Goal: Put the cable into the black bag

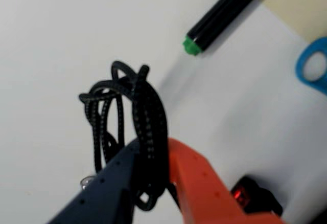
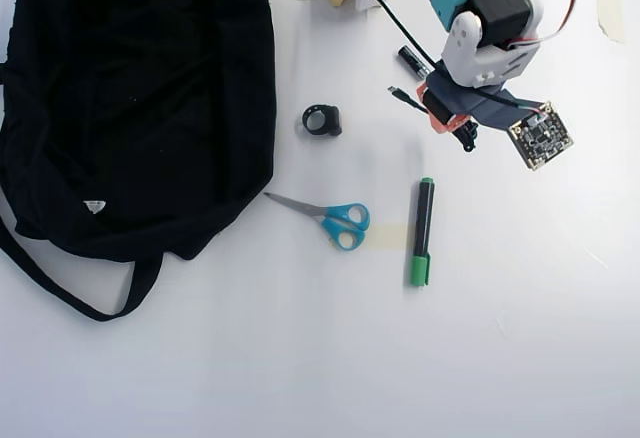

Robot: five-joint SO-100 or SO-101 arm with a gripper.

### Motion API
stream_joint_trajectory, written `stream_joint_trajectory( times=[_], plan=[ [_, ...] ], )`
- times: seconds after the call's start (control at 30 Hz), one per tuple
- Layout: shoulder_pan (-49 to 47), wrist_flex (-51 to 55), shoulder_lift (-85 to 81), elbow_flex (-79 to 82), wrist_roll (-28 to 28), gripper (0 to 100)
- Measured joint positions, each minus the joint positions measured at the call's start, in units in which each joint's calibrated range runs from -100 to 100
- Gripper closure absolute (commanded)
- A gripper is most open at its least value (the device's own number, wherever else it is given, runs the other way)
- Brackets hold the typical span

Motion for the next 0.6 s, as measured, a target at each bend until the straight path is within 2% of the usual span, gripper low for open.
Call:
stream_joint_trajectory(
  times=[0.3,0.6],
  plan=[
    [0.1,2.4,-4.6,0.0,0.0,98],
    [7.1,3.5,-7.8,0.0,-1.8,98]
  ],
)
